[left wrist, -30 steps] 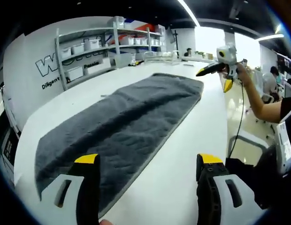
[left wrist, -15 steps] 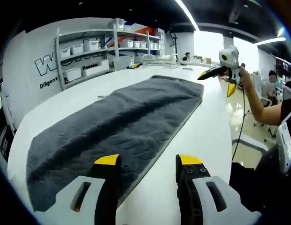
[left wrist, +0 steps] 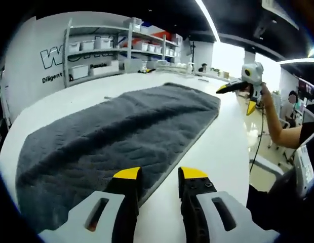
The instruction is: Open the folded towel by lifting each exposed corner and separating the folded layers until the towel lies flat within the target outline without major curled edges
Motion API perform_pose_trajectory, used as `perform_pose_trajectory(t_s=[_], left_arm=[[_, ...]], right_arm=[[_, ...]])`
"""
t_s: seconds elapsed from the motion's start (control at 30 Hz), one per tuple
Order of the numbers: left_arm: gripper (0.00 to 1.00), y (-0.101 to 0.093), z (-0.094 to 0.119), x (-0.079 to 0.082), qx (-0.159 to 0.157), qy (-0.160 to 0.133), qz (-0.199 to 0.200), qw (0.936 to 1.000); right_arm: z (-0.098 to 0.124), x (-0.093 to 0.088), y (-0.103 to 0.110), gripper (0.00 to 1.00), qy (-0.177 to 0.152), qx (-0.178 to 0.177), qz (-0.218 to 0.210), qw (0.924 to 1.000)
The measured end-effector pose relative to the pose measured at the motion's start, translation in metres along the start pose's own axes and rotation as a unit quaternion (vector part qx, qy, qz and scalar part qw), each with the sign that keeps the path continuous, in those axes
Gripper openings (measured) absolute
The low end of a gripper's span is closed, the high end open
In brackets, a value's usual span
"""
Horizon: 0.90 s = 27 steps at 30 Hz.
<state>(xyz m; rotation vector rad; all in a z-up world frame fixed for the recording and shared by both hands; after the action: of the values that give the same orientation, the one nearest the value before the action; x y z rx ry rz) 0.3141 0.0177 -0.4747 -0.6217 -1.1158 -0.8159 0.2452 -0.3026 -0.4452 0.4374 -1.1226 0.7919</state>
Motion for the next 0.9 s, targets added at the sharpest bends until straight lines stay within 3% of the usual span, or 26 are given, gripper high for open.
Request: perform_pose_trajectory(t_s=[0.4, 0.9], left_arm=[[0.09, 0.001, 0.002, -0.003, 0.003, 0.003, -0.028, 0.9996], [0.05, -0.011, 0.009, -0.004, -0.014, 0.015, -0.028, 0.9994]], right_arm=[[0.002, -0.002, 0.000, 0.97, 0.003, -0.004, 0.002, 1.0000], [-0.001, -0.002, 0.006, 0.96, 0.009, 0.003, 0.007, 0.9999]])
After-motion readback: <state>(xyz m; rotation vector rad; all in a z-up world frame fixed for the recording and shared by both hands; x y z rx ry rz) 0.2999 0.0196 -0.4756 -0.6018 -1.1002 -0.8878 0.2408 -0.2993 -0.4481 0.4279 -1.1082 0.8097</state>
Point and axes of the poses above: the point that each gripper's makers call its tool centre point, and the gripper's own axes: z roughly backward along the fingers, y roughly to its left, x roughly out of its top, the point moved 3 cm from there along z, roughly backward along the fingers, and after that the axes turned 12 degrees about -y, right-handed, at the moved point
